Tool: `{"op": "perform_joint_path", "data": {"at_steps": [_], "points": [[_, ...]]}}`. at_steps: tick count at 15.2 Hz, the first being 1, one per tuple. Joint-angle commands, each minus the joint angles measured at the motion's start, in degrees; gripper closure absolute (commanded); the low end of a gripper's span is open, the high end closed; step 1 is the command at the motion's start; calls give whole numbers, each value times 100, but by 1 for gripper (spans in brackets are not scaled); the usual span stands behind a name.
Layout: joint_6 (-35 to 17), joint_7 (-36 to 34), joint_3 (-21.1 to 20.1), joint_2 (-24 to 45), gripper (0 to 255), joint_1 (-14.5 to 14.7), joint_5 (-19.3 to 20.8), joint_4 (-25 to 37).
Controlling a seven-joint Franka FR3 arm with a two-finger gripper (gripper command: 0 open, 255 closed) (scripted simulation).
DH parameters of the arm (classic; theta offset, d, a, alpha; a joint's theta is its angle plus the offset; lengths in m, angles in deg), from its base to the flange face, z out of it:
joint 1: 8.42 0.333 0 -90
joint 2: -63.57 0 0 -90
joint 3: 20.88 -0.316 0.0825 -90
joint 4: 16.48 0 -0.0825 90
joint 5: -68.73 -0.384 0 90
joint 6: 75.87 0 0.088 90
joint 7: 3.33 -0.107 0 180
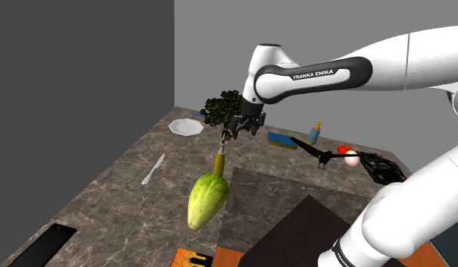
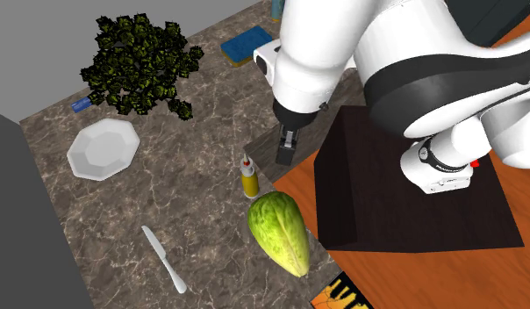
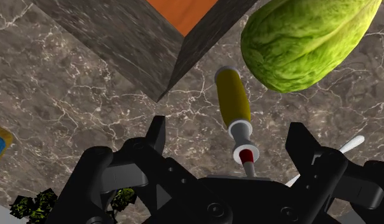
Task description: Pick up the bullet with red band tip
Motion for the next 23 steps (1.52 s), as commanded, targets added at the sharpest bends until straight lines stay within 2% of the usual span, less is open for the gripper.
{"op": "perform_joint_path", "data": {"at_steps": [1,6,15,16,23], "points": [[-211,-144,-80,424,0,8,98,239],[-532,-464,-189,1445,0,48,409,976],[-1086,-535,-183,1683,0,57,492,654],[-1084,-538,-185,1685,255,59,493,657],[-1086,-541,-186,1677,255,60,491,647]]}}
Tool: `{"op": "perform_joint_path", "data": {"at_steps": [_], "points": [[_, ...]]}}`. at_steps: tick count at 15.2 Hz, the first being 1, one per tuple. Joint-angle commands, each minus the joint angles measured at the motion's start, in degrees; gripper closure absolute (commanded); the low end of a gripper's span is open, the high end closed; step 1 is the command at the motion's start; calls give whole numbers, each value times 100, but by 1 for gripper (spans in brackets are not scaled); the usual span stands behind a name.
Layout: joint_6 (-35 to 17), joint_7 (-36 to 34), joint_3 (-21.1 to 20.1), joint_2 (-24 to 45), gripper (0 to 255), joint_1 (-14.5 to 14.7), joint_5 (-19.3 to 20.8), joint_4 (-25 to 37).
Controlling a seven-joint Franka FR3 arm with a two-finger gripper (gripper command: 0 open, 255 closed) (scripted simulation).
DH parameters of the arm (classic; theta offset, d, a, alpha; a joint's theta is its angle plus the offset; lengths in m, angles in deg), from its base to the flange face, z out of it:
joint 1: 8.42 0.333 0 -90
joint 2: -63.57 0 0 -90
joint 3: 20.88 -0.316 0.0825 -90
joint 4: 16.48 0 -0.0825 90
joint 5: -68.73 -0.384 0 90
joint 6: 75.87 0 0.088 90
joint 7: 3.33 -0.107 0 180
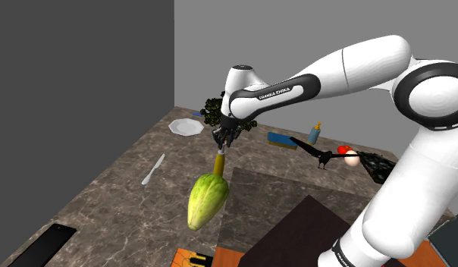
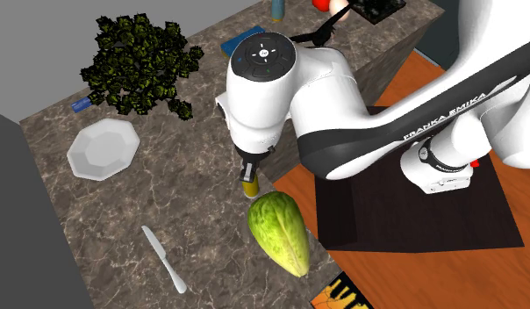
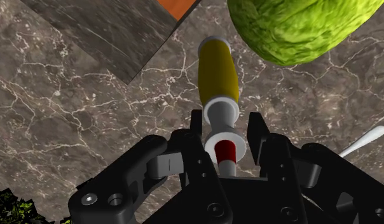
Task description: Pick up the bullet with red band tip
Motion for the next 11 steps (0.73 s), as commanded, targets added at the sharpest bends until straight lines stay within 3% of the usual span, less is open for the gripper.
{"op": "perform_joint_path", "data": {"at_steps": [1,11], "points": [[2,1,0,2,255,0,0,-5],[659,88,-1,-267,255,-10,-94,393]]}}
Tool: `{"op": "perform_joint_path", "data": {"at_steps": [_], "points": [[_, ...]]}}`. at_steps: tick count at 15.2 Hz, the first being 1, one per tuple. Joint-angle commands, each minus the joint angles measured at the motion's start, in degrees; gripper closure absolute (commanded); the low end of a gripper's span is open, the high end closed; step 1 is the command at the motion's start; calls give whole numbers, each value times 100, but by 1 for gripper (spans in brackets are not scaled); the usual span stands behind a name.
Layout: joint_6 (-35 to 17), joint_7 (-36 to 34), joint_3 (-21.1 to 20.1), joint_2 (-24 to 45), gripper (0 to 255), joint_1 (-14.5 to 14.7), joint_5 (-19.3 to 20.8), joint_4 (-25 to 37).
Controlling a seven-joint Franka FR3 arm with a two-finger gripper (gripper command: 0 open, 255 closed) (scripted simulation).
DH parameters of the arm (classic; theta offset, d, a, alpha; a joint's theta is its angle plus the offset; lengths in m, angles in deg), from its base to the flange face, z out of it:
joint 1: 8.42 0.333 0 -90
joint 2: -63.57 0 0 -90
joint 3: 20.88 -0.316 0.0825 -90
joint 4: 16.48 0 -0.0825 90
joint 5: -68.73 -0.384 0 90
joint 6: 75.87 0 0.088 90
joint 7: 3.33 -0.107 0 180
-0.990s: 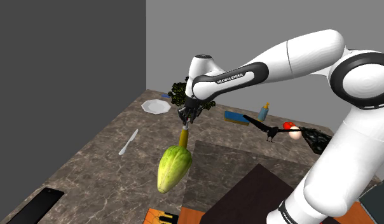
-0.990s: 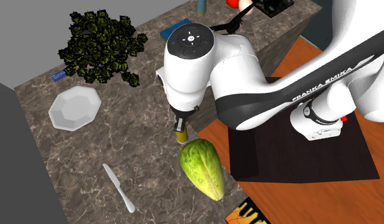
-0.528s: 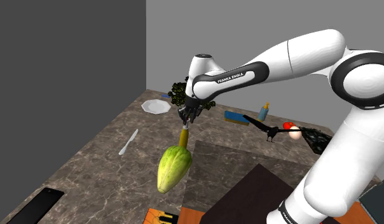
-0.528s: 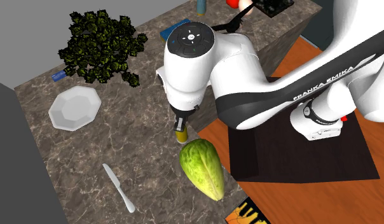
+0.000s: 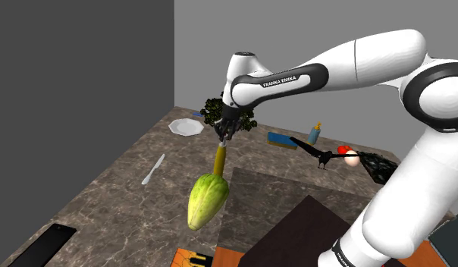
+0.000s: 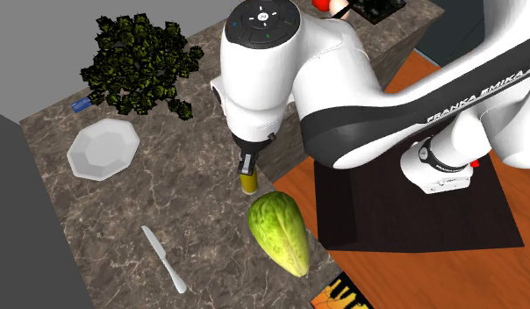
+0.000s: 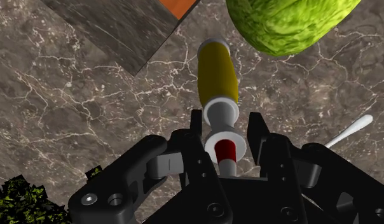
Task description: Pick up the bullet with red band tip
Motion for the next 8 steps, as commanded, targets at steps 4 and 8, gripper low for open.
{"op": "perform_joint_path", "data": {"at_steps": [4,8], "points": [[368,34,0,-119,255,-2,-39,253],[528,48,1,-161,255,-3,-53,372]]}}
